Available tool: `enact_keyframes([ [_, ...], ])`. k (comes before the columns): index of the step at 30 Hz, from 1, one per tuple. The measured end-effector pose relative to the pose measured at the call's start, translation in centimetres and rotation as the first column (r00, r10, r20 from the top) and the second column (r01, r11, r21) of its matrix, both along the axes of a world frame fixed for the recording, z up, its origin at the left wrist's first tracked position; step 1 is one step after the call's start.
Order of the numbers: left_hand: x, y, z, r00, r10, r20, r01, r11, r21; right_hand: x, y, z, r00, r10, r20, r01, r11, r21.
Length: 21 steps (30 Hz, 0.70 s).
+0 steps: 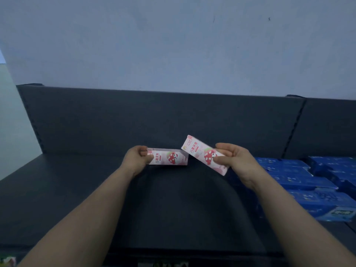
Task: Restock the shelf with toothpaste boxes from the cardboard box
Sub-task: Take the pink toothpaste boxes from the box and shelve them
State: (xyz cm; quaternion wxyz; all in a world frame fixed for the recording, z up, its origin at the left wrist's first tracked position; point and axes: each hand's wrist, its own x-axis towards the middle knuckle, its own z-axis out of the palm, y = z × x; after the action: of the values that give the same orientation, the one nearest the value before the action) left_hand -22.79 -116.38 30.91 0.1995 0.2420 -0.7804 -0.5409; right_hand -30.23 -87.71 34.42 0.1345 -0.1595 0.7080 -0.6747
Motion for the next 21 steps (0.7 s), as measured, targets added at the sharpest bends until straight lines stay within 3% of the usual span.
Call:
enact_keyframes([
  [5,-1.7,-1.3,-0.4,0.997,0.021,0.068,-0.012,0.992,-0.124,-0.3,-0.8,-0.2,0.998,-0.060,-0.019,0.060,0.997,0.046],
  [10,-2.1,-2.1,-0.7,0.996,0.039,0.076,-0.026,0.986,-0.162,-0.5,-2.5,-0.5,0.997,-0.035,-0.073,0.048,0.979,0.197],
  [21,-1.0,-2.2,0.4,1.000,0.026,-0.013,-0.026,1.000,0.007,-1.4,-8.6,-2.8,0.992,-0.071,-0.102,0.097,0.953,0.286],
])
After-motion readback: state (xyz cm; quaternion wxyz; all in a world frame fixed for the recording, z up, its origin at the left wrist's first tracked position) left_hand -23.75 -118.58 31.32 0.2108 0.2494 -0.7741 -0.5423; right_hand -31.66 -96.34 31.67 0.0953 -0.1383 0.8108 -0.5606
